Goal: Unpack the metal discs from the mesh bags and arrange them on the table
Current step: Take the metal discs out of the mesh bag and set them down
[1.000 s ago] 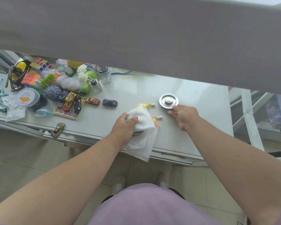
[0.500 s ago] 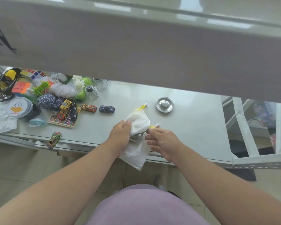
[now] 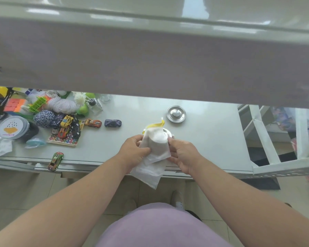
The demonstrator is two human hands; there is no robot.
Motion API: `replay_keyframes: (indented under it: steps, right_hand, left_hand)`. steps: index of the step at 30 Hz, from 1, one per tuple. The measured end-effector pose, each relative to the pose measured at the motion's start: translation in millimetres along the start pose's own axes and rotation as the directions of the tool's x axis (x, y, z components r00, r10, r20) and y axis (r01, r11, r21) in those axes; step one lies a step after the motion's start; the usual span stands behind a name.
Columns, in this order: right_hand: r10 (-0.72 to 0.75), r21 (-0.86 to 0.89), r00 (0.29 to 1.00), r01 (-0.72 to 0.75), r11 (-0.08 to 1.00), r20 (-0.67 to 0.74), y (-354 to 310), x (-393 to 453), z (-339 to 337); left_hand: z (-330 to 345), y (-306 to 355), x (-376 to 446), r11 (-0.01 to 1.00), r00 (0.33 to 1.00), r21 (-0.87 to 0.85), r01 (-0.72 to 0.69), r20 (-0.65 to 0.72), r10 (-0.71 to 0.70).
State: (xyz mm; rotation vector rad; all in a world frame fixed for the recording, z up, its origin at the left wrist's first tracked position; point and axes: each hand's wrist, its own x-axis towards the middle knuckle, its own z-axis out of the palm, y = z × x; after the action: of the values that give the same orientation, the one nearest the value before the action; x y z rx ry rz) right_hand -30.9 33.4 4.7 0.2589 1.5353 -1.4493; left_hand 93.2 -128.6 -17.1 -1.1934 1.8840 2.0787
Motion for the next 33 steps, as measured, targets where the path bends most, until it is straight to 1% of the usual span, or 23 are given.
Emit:
replay_keyframes:
  steps: [4, 10, 13, 16, 19, 21, 23, 25, 27, 28, 30, 33]
  right_hand:
    - [-0.009, -0.008, 0.996, 0.008, 1.000, -0.090, 3.1, 4.3, -7.6]
    - [-0.049, 0.033, 0.969, 0.059, 0.998, -0.242, -4.4, 5.5, -28.2]
    - [-0.047, -0.024, 0.963, 0.042, 0.999, -0.267, -5.6, 8.7, -39.1]
    - [-0.056, -0.137, 0.956, 0.017, 0.990, -0.288, -6.2, 11.5, -40.0]
    - [-0.070, -0.217, 0.942, -0.004, 0.976, -0.329, -5.9, 8.5, -34.3]
    - [-0.097, -0.285, 0.944, 0.003, 0.959, -0.316, -1.6, 3.9, -27.3]
    - [-0.124, -0.324, 0.960, 0.038, 0.945, -0.250, 5.5, -1.2, -16.5]
    - [-0.107, -0.264, 0.987, 0.072, 0.962, -0.121, 11.8, -6.1, -1.7]
    - [-0.054, -0.181, 0.999, 0.053, 0.982, 0.004, 15.5, -10.0, 12.7]
    - [-0.035, -0.160, 0.998, 0.041, 0.986, 0.042, 17.6, -10.8, 18.6]
    - [-0.023, -0.142, 0.998, 0.032, 0.989, 0.065, 23.2, -8.9, 23.7]
    - [-0.014, -0.086, 0.998, 0.019, 0.996, 0.055, 32.2, -4.9, 21.2]
  left_hand:
    - [2.2, 0.9, -0.9, 0.999, 0.999, 0.041, -0.018, -0.034, 0.020]
    - [-8.1, -4.7, -1.5, 1.000, 0.993, -0.001, -0.025, -0.113, 0.025]
    - [-19.9, -9.7, -2.0, 0.995, 0.988, -0.104, -0.006, -0.154, -0.010]
    - [-30.1, -12.5, -2.7, 0.964, 0.982, -0.266, 0.023, -0.177, -0.072]
    - [-35.0, -14.6, -3.3, 0.940, 0.981, -0.340, 0.031, -0.170, -0.094]
    - [-36.8, -16.4, -3.4, 0.934, 0.983, -0.355, 0.033, -0.159, -0.095]
    - [-38.3, -18.5, -2.5, 0.929, 0.984, -0.368, 0.039, -0.145, -0.099]
    - [-39.8, -20.5, -1.8, 0.924, 0.988, -0.379, 0.038, -0.125, -0.092]
    - [-39.3, -21.3, -2.4, 0.922, 0.991, -0.385, 0.039, -0.101, -0.085]
    - [-38.9, -20.8, -3.4, 0.922, 0.993, -0.385, 0.042, -0.089, -0.083]
    - [-38.1, -20.9, -3.2, 0.921, 0.994, -0.386, 0.056, -0.067, -0.089]
    - [-38.6, -20.8, -1.7, 0.916, 0.994, -0.390, 0.092, -0.024, -0.110]
